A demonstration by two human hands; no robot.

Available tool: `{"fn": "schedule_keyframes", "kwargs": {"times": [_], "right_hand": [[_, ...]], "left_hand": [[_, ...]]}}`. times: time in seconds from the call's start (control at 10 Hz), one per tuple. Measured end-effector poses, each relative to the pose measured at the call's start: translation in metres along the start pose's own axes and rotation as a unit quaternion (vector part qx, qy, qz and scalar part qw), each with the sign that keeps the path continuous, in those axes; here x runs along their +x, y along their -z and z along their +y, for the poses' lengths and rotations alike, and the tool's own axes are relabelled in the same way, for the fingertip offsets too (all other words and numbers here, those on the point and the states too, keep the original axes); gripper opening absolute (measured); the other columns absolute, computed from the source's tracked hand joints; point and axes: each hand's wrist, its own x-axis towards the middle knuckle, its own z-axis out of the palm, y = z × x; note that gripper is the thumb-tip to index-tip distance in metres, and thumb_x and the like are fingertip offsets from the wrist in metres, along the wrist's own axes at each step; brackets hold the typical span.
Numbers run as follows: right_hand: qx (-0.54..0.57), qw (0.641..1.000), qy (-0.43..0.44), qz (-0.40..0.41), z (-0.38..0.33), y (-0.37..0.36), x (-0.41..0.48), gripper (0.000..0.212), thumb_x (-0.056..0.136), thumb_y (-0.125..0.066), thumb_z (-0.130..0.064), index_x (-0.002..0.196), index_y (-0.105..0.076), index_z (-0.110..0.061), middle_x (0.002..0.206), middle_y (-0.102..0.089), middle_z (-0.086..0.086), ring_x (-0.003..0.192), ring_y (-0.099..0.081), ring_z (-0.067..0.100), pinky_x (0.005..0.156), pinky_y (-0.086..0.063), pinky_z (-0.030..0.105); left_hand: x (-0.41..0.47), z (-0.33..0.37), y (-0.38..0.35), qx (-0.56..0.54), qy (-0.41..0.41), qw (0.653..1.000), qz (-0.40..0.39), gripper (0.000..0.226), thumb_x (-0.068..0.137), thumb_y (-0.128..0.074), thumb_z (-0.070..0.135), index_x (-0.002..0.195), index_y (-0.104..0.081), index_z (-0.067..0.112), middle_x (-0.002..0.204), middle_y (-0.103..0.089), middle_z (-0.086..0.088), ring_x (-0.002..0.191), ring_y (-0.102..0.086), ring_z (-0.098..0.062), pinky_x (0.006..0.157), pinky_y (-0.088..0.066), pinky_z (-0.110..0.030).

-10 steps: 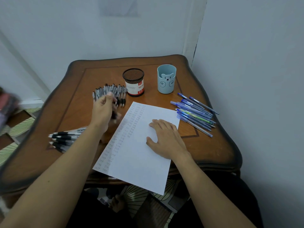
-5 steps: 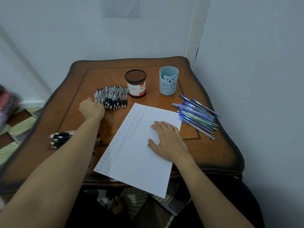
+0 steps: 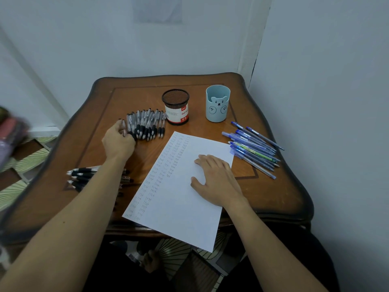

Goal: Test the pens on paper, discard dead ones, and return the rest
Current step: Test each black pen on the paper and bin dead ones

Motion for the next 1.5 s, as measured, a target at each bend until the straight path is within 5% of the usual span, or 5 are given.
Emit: {"fn": "schedule_keyframes", "kwargs": {"times": [0.4,0.8,1.0,1.3,1.5], "right_hand": [[-0.003,1.0,0.002,0.005,-0.001,0.0,-0.001,0.054,0.097,-0.047,-0.05,0.145,-0.042,-0.026,0.156,-0.036,-0.008,0.145,-0.027,0.01,0.121,-0.015,0.035],[-0.004,1.0,0.004,0.006,-0.001,0.001,-0.001,0.054,0.097,-0.047,-0.049,0.145,-0.043,-0.025,0.155,-0.037,-0.007,0.144,-0.028,0.011,0.12,-0.016,0.035],[-0.005,1.0,0.001,0.002,-0.002,0.001,-0.001,0.054,0.097,-0.046,-0.051,0.145,-0.042,-0.027,0.155,-0.037,-0.008,0.144,-0.028,0.011,0.12,-0.016,0.035],[-0.001,1.0,0.002,0.006,-0.002,0.001,-0.002,0.053,0.097,-0.047,-0.049,0.145,-0.043,-0.026,0.155,-0.037,-0.007,0.145,-0.028,0.011,0.12,-0.016,0.035],[-0.002,1.0,0.002,0.004,-0.001,0.001,-0.001,0.054,0.097,-0.047,-0.049,0.145,-0.042,-0.026,0.156,-0.036,-0.007,0.145,-0.027,0.011,0.121,-0.015,0.035]], "left_hand": [[-0.044,-0.027,0.034,0.303,-0.122,0.94,-0.097,0.025,0.096,-0.053,0.034,0.111,-0.07,0.023,0.112,-0.059,-0.007,0.118,-0.049,-0.032,0.108,-0.033,-0.054],[-0.061,-0.044,0.052,0.346,-0.115,0.925,-0.107,0.028,0.092,-0.059,0.017,0.116,-0.074,0.019,0.109,-0.059,-0.007,0.112,-0.049,-0.034,0.095,-0.044,-0.05],[-0.059,-0.038,0.049,0.29,-0.181,0.937,-0.069,0.026,0.102,-0.055,0.024,0.122,-0.07,0.02,0.125,-0.065,-0.005,0.126,-0.047,-0.034,0.115,-0.024,-0.055],[-0.078,-0.008,0.028,-0.018,-0.342,0.938,-0.046,0.027,0.107,-0.041,0.03,0.121,-0.057,0.015,0.096,-0.057,0.005,0.083,-0.05,0.002,0.073,-0.038,-0.012],[-0.081,0.014,0.017,-0.039,-0.31,0.943,-0.113,0.043,0.089,-0.046,0.046,0.072,-0.07,0.016,0.052,-0.056,0.013,0.046,-0.044,-0.007,0.049,-0.026,-0.024]]}}
